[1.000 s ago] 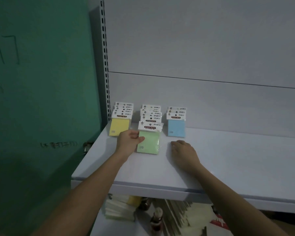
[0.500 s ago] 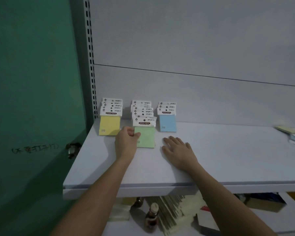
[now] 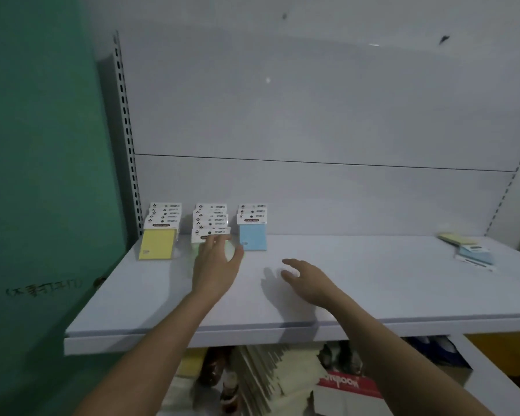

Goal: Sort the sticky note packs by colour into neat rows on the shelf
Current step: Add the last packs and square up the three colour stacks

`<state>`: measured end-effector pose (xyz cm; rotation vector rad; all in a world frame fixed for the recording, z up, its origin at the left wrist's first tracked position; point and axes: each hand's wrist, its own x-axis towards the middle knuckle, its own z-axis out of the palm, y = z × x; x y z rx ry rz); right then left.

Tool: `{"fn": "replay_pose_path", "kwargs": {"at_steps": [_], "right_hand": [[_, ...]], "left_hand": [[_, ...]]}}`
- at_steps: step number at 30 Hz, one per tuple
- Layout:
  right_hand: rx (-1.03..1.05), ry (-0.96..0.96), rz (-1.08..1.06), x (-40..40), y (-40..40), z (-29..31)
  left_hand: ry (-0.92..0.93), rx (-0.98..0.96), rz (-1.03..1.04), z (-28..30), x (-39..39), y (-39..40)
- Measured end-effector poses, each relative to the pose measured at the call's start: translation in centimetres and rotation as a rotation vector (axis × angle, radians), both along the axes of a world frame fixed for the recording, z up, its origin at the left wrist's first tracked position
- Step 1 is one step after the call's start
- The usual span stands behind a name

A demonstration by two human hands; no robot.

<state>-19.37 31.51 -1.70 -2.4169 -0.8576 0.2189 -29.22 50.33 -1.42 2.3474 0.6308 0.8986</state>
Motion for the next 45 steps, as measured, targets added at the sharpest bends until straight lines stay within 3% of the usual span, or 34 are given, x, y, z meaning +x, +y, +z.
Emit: {"fn": "replay_pose_path", "kwargs": {"at_steps": [9,14,18,25,35,45], "right_hand": [[0.053,0.007,-0.081,5.1,-20.4,3.8],[0.026,0.021,-0.174,8.9,-29.7,4.2],[0.055,0.066,-0.236,13.1,-35.3,3.6],[0.071,0.123,-0.317,21.6,-39.3,1.8],[0.033,0.005,-0.478,39.0,-41.6,2.8],[-0.047,0.004,-0.476,49.9,-40.0,0.3]], "left_hand": [[0.393,0.074,-0.243,2.4,6.9,-20.7],[0.423,0.034,-0.327,3.1,11.6,-29.2],[0.345,-0.057,-0.433,2.8,15.6,-34.6],[0.306,-0.157,-0.462,1.5,25.5,-39.5],[0.304,-0.286,-0.507,1.0,42.7,-43.9],[0.520,-0.227,-0.456,-1.5,49.3,-45.6]]}}
